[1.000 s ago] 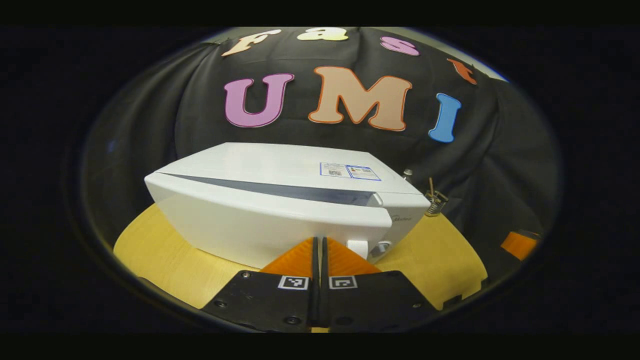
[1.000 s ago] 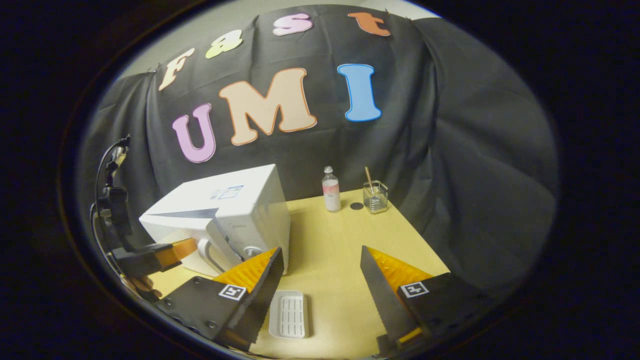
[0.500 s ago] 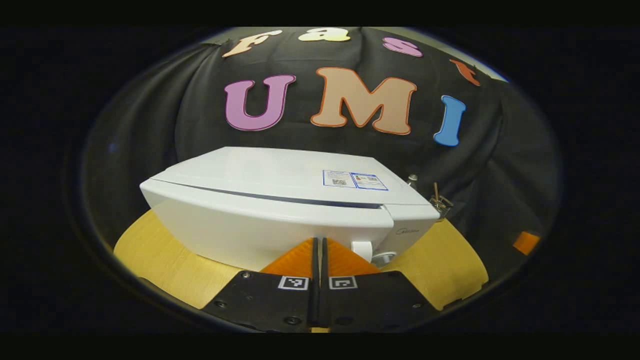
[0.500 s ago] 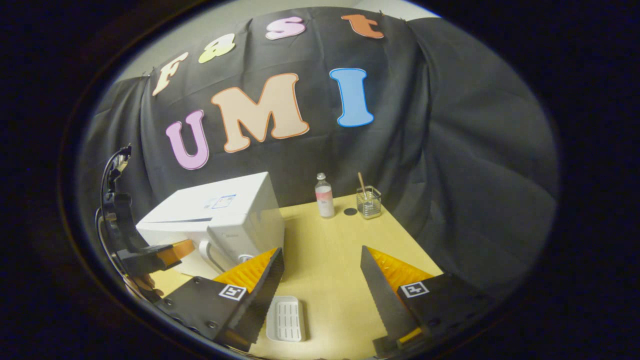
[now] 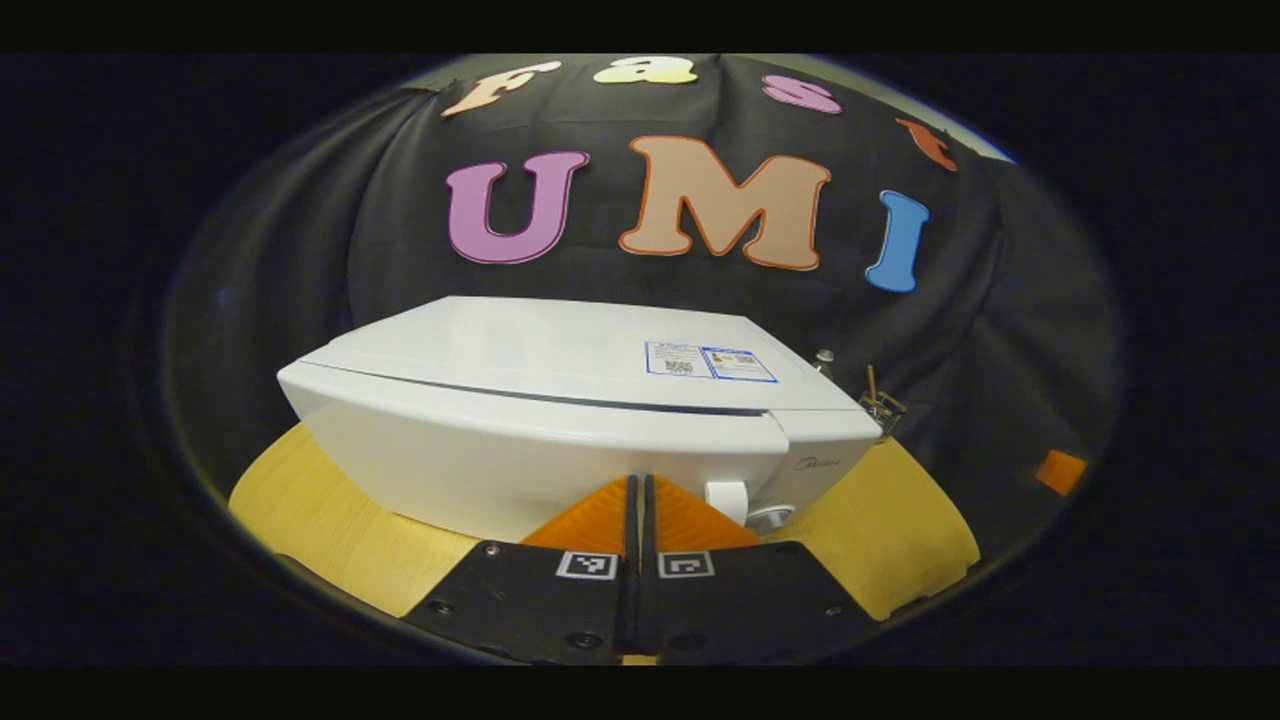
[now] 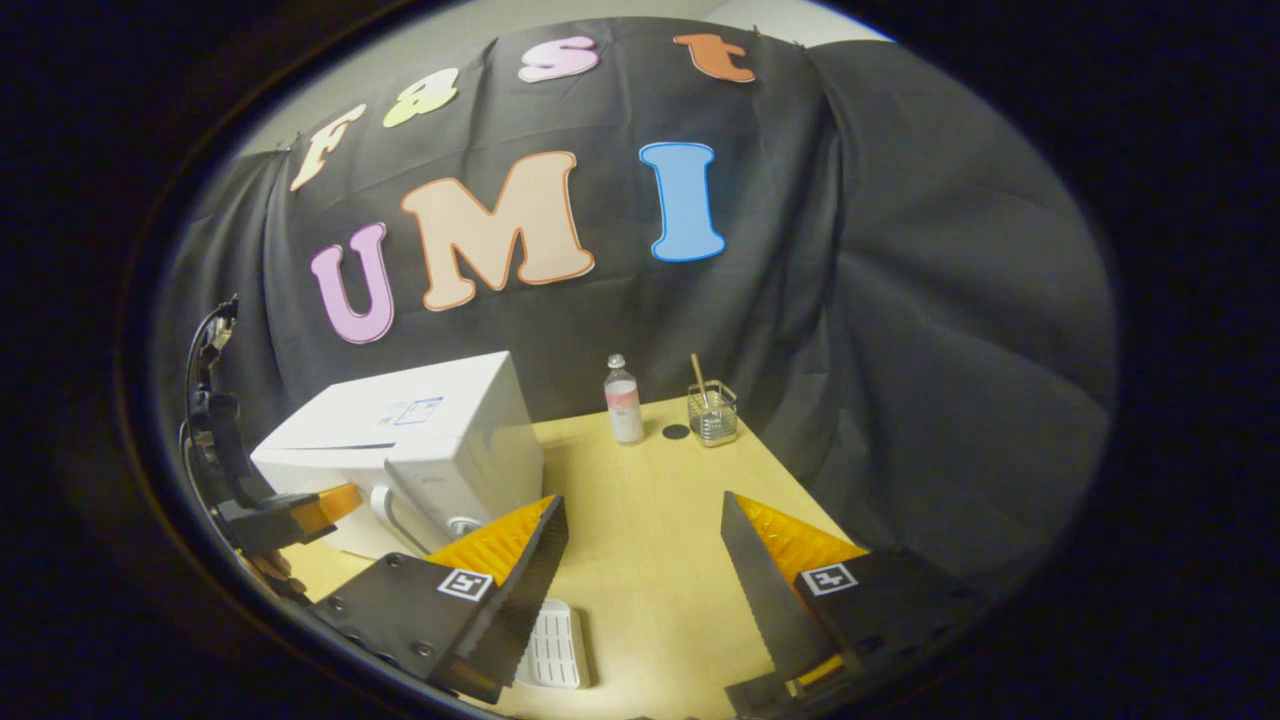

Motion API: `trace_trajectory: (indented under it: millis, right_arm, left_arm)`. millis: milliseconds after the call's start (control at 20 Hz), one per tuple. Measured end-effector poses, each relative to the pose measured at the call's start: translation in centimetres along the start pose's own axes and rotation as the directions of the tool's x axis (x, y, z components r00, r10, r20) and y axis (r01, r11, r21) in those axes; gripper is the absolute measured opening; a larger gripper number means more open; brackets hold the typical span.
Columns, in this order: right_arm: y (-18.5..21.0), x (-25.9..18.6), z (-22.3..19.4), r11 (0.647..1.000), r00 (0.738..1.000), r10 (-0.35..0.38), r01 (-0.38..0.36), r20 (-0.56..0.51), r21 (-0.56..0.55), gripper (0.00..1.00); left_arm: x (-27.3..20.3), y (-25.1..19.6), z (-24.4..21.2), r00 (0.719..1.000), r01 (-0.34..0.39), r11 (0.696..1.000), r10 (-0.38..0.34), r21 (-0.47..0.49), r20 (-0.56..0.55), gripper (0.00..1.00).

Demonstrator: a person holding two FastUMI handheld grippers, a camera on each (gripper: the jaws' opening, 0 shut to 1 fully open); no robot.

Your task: Open the microwave oven with the left hand, put the food in, and close the microwave oven.

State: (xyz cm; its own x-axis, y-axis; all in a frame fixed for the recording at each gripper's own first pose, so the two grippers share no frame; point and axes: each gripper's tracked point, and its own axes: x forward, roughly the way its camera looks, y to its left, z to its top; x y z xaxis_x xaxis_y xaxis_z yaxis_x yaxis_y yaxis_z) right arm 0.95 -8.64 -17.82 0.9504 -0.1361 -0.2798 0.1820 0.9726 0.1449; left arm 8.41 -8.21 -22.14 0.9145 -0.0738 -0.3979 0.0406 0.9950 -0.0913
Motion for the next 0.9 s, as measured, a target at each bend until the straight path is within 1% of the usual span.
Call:
trace_trajectory:
  millis: [50,100,250,300,350,450,500,550,600,650,700,850,900]
  right_arm:
    - [-0.1,-0.1,0.1,1.000,1.000,-0.004,0.004,0.000,-0.001,0.95]
    - [-0.1,-0.1,0.0,1.000,1.000,-0.006,0.006,-0.002,-0.001,0.90]
    - [-0.1,-0.1,-0.2,1.000,1.000,-0.008,0.008,-0.009,0.003,0.90]
    - [-0.1,-0.2,-0.2,1.000,1.000,-0.006,0.006,-0.009,0.006,0.95]
    - [-0.1,-0.3,-0.1,1.000,1.000,-0.005,0.005,-0.008,0.006,0.91]
    - [-0.1,-0.4,0.1,1.000,1.000,-0.004,0.004,-0.004,0.009,0.91]
    - [0.1,-0.4,0.1,1.000,1.000,-0.002,0.002,-0.003,0.011,0.91]
    - [0.1,-0.6,0.1,1.000,1.000,-0.001,0.001,-0.002,0.013,0.95]
    - [0.1,-0.7,0.2,1.000,1.000,-0.001,0.001,0.000,0.014,0.91]
    - [0.1,-0.9,0.3,1.000,1.000,-0.001,0.001,0.003,0.015,0.91]
    - [0.1,-1.1,0.3,1.000,1.000,0.001,-0.001,0.005,0.015,0.95]
    - [0.0,-1.4,0.3,1.000,1.000,0.004,-0.004,0.006,0.019,0.96]
    - [-0.1,-1.4,0.4,1.000,1.000,0.003,-0.004,0.010,0.023,0.96]
  left_arm:
    - [0.0,-0.1,-0.1,1.000,0.002,1.000,-0.002,-0.003,0.001,0.03]
    - [0.0,0.0,0.0,1.000,0.005,1.000,-0.005,-0.007,0.003,0.01]
    - [0.0,0.0,0.0,1.000,0.007,1.000,-0.007,-0.018,0.008,0.01]
    - [0.1,0.0,0.0,1.000,0.006,1.000,-0.005,-0.018,0.009,0.01]
    - [0.2,0.0,0.0,1.000,0.005,1.000,-0.004,-0.016,0.010,0.01]
    - [0.6,0.0,0.7,0.999,0.008,1.000,-0.008,-0.006,0.032,0.01]
    - [0.9,0.4,0.7,1.000,-0.002,1.000,0.002,-0.001,0.018,0.01]
    - [0.6,0.4,0.2,1.000,-0.004,1.000,0.004,-0.015,0.004,0.01]
    - [0.7,0.3,0.4,1.000,0.004,1.000,-0.004,-0.012,0.027,0.01]
    - [0.7,0.2,0.4,1.000,0.011,1.000,-0.011,-0.007,0.029,0.01]
    - [0.4,0.2,0.0,1.000,0.014,1.000,-0.014,-0.004,0.019,0.01]
    - [0.4,0.2,-0.3,1.000,0.009,1.000,-0.009,-0.004,0.027,0.00]
    - [0.5,0.3,-0.2,0.999,0.003,1.000,-0.003,0.000,0.032,0.03]
